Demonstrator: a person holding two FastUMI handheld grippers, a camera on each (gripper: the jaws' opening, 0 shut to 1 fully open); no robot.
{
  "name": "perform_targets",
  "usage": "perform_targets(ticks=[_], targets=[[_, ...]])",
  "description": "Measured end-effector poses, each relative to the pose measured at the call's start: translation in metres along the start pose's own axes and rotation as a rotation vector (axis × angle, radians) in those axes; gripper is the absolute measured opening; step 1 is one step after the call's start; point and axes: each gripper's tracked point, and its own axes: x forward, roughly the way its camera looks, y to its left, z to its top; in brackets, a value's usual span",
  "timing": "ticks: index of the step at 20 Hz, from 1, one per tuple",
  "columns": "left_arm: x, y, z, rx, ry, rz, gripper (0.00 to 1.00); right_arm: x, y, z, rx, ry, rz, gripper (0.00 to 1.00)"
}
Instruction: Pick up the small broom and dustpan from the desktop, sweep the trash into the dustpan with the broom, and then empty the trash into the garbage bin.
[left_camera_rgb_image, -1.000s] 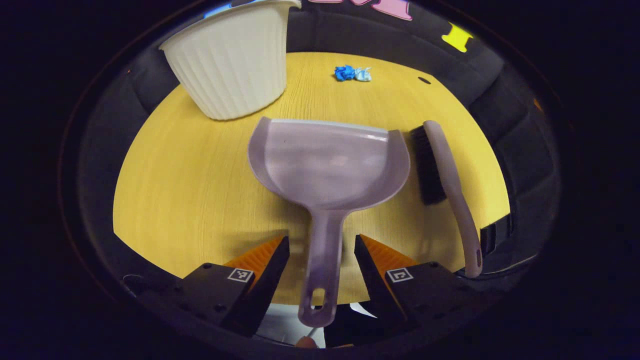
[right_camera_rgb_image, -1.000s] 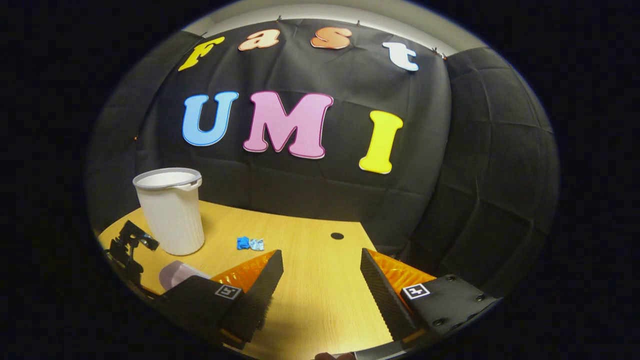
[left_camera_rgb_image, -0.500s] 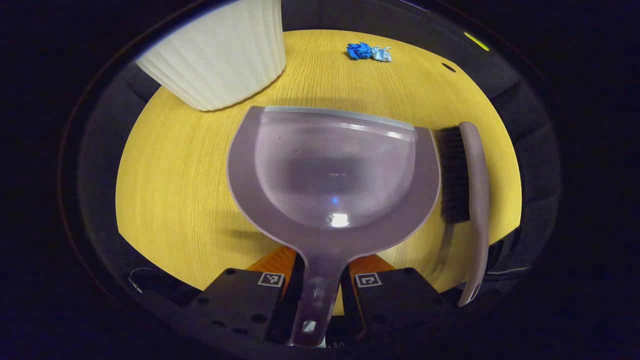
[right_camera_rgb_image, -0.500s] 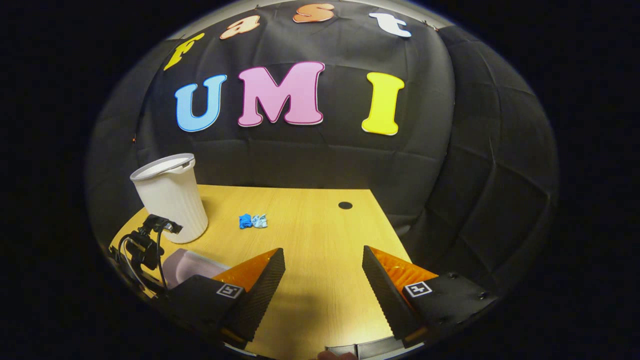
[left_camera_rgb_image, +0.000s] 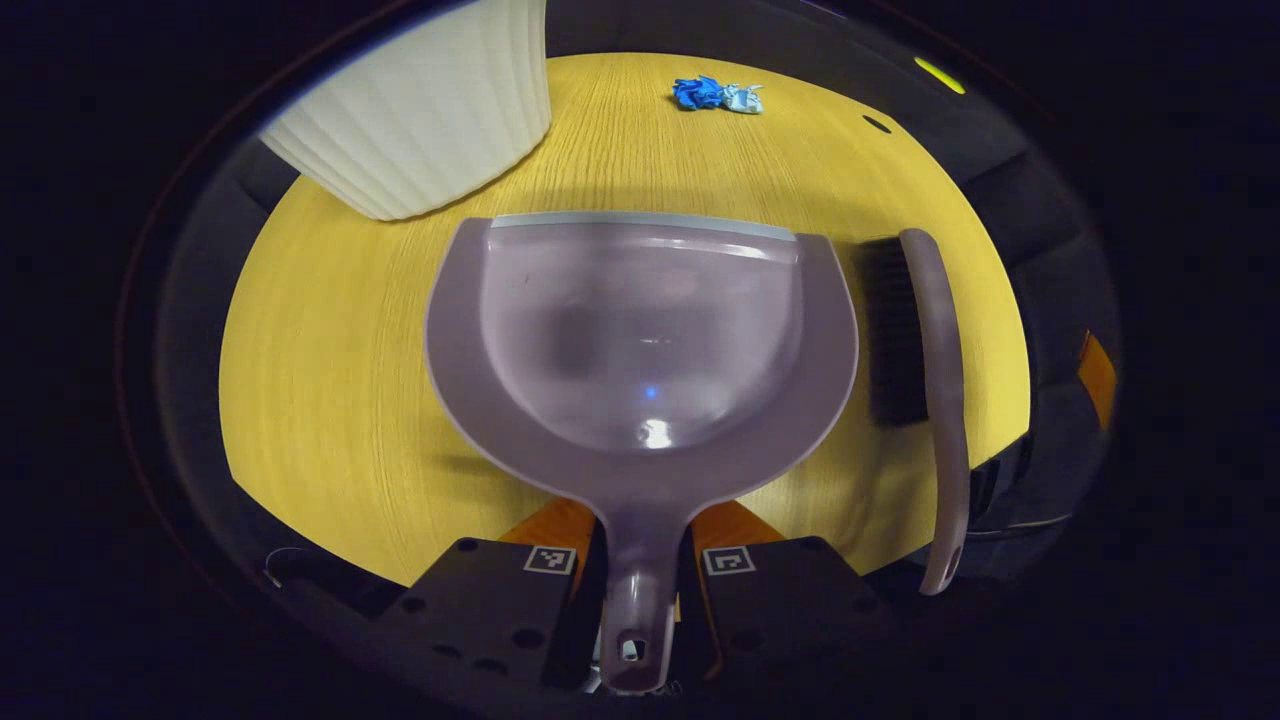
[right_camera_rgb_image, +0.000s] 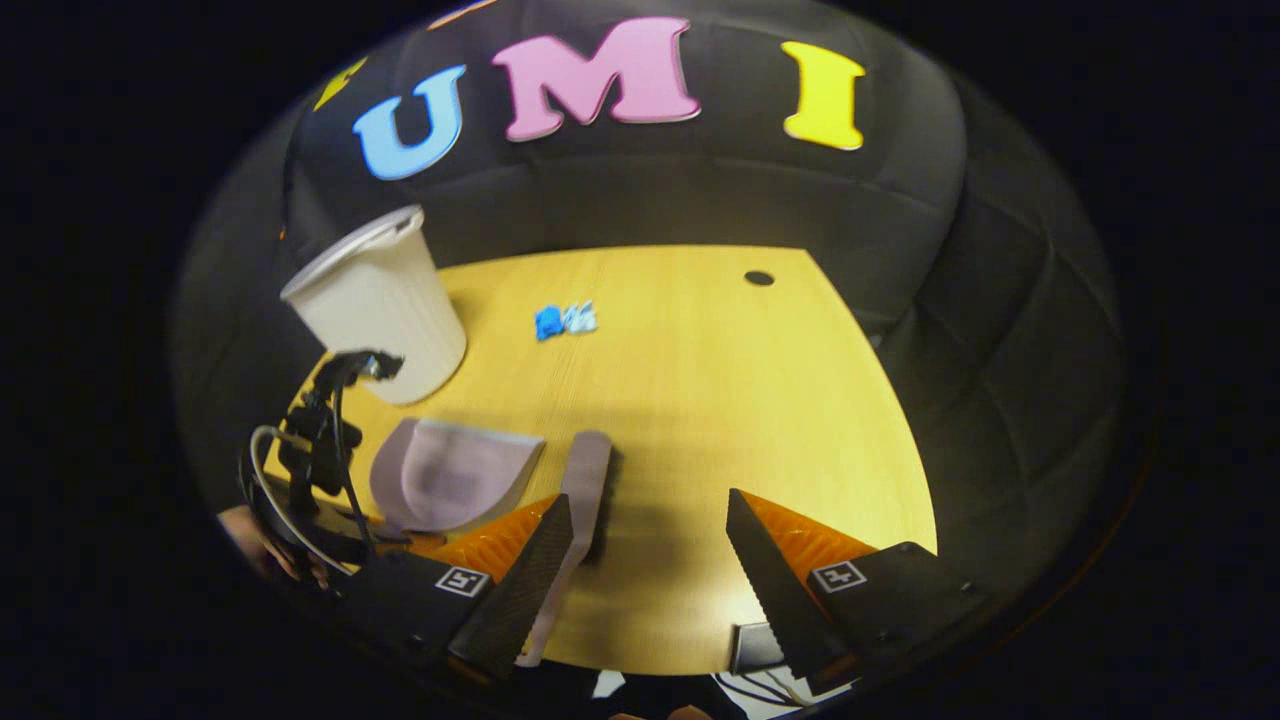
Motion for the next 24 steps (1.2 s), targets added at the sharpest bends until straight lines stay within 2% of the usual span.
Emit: perform_targets(ticks=[2, 5, 7, 10, 11, 12, 13, 15, 16, 17, 18, 22, 24], targets=[[0.001, 0.017, -0.006, 0.017, -0.023, -0.006, 0.3, 0.003, 0.023, -0.027, 0.033, 0.139, 0.018, 1.0], [-0.003, 0.045, -0.018, 0.014, -0.041, -0.045, 0.3, 0.019, 0.032, -0.066, 0.089, 0.339, -0.008, 1.0], [-0.008, 0.056, -0.025, 0.021, -0.051, -0.065, 0.3, 0.027, 0.046, -0.084, 0.154, 0.428, -0.016, 0.92], [-0.008, 0.058, -0.025, 0.04, -0.061, -0.086, 0.31, 0.039, 0.053, -0.107, 0.169, 0.526, -0.059, 0.9], [-0.008, 0.058, -0.025, 0.048, -0.061, -0.085, 0.3, 0.041, 0.051, -0.11, 0.155, 0.546, -0.085, 0.8], [-0.007, 0.057, -0.025, 0.046, -0.063, -0.089, 0.3, 0.046, 0.052, -0.112, 0.144, 0.554, -0.098, 0.8], [-0.007, 0.056, -0.024, 0.045, -0.071, -0.097, 0.31, 0.05, 0.051, -0.112, 0.136, 0.56, -0.11, 0.89], [-0.007, 0.054, -0.023, 0.043, -0.078, -0.11, 0.3, 0.061, 0.051, -0.112, 0.148, 0.597, -0.114, 0.89], [-0.007, 0.054, -0.024, 0.044, -0.077, -0.113, 0.31, 0.065, 0.051, -0.115, 0.152, 0.63, -0.113, 0.8], [-0.007, 0.054, -0.023, 0.048, -0.075, -0.115, 0.3, 0.068, 0.052, -0.121, 0.167, 0.668, -0.106, 0.87], [-0.008, 0.055, -0.023, 0.055, -0.077, -0.116, 0.3, 0.071, 0.053, -0.124, 0.194, 0.699, -0.106, 0.75], [-0.009, 0.057, -0.025, 0.057, -0.079, -0.121, 0.3, 0.08, 0.049, -0.117, 0.256, 0.723, -0.121, 0.57], [-0.008, 0.056, -0.024, 0.061, -0.075, -0.121, 0.3, 0.075, 0.049, -0.116, 0.264, 0.747, -0.123, 0.4]])
